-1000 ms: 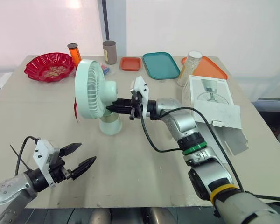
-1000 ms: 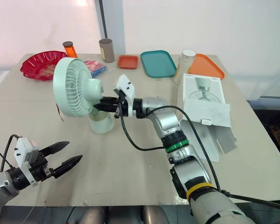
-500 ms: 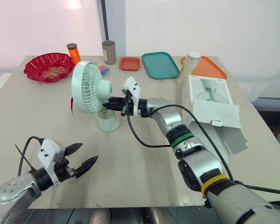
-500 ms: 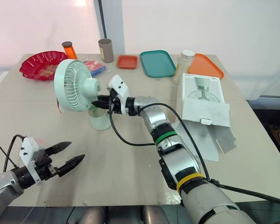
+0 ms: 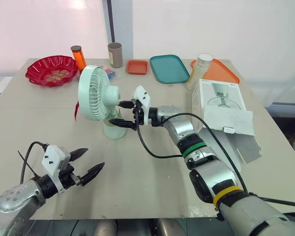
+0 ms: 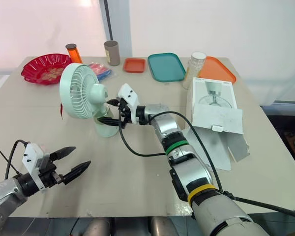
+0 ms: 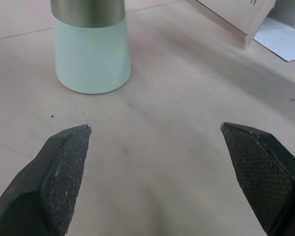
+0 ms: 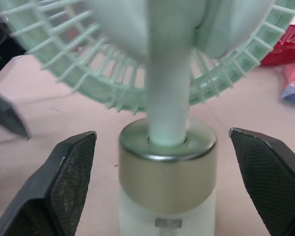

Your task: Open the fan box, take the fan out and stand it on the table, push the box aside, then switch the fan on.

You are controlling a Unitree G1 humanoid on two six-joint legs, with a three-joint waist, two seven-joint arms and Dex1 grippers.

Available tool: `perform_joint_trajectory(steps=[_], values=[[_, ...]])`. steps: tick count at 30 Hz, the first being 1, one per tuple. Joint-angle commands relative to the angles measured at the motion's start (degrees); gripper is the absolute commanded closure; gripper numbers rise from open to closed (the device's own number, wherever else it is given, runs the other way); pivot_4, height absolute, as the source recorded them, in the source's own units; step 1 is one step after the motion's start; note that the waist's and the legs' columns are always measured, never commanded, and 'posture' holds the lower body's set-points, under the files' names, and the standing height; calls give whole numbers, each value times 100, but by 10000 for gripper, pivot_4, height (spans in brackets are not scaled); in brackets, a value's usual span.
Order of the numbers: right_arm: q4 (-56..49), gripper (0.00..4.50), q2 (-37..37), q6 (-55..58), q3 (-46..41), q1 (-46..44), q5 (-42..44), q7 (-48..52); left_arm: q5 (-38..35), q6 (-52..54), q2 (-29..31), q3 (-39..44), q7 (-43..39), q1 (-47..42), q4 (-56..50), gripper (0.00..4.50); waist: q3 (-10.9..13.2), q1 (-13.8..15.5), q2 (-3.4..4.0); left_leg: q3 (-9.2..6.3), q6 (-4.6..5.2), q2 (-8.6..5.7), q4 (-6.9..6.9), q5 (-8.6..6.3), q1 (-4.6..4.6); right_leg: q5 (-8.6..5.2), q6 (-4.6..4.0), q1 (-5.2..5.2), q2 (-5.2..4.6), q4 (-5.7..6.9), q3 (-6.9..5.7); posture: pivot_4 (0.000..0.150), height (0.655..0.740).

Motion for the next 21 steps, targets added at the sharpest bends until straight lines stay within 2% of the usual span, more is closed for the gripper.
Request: perform_joint_trajectory(steps=[1, 13, 17, 21], values=[[-809, 549, -197, 276, -49, 177, 126, 144, 103, -308, -2, 270, 14, -79, 119, 0, 0, -1, 0, 0, 0, 0, 0, 0, 0, 0, 0, 0, 0, 0, 0, 1500, 7400], [-3957, 549, -1397, 1954, -111, 1687, 481, -107, -75, -355, 278, 914, -167, -495, 840, 0, -1, -3, -2, -2, 0, 0, 1, 0, -2, -1, 2, 0, -1, -1, -2, 1500, 7400], [-4599, 549, -1660, 2369, -204, 1977, 659, -280, -34, -423, 421, 1042, -302, -627, 1185, 0, -1, -3, -1, -1, 0, 0, 1, 0, 0, -1, 2, 0, 1, 0, 0, 1500, 7400], [-4800, 549, -1811, 2548, -253, 2112, 692, -507, -48, -365, 453, 1057, -353, -767, 1386, 0, -1, -1, -2, -1, 0, -1, 1, 0, -1, -2, 3, 0, 1, -2, 0, 1500, 7400]])
